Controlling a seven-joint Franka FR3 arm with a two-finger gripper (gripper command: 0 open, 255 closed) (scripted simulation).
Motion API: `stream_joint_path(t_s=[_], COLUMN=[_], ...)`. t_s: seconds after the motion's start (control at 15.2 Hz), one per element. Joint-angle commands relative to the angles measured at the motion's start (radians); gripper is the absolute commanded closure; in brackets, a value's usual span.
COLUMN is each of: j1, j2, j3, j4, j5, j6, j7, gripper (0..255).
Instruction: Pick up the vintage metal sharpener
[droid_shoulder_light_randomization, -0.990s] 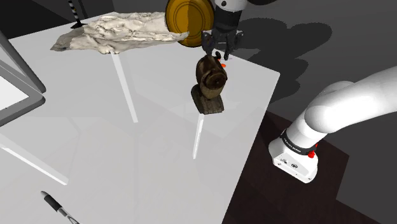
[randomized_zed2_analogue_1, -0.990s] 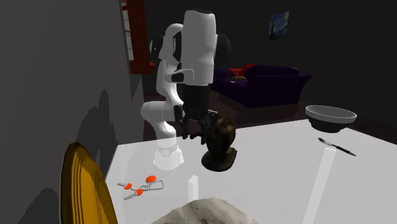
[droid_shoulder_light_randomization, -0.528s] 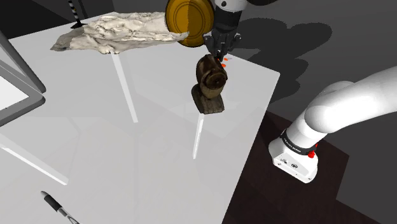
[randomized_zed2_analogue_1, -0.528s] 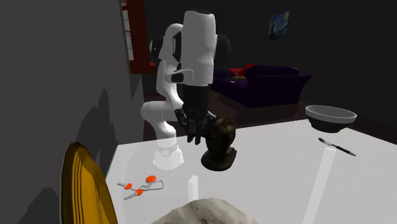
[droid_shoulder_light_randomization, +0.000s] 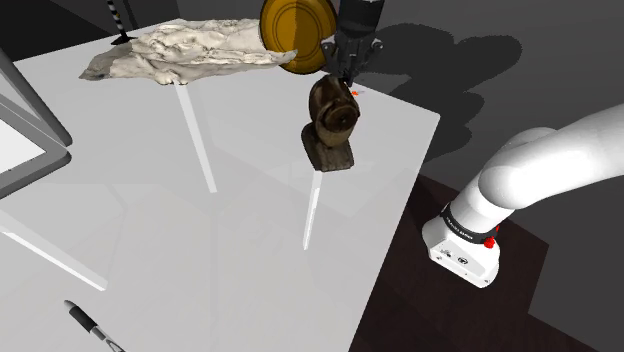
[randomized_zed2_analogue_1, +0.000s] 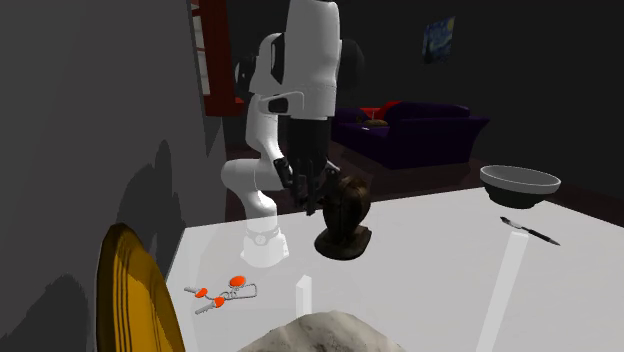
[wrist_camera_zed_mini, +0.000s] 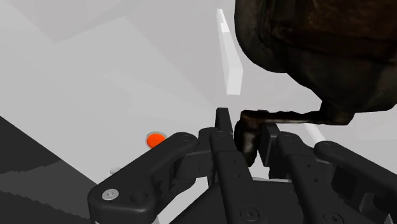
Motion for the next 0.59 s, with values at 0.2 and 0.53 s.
stream_joint_path(t_s=[0.2,0.53], j1=[-0.003,-0.008], j2=[0.003,0.014], j3=[-0.007,-0.013], j4=[0.07,0.145], j5=[-0.005,-0.013], j6=[-0.066,-0.131], j7=[0.001,0.001], gripper=[255,255])
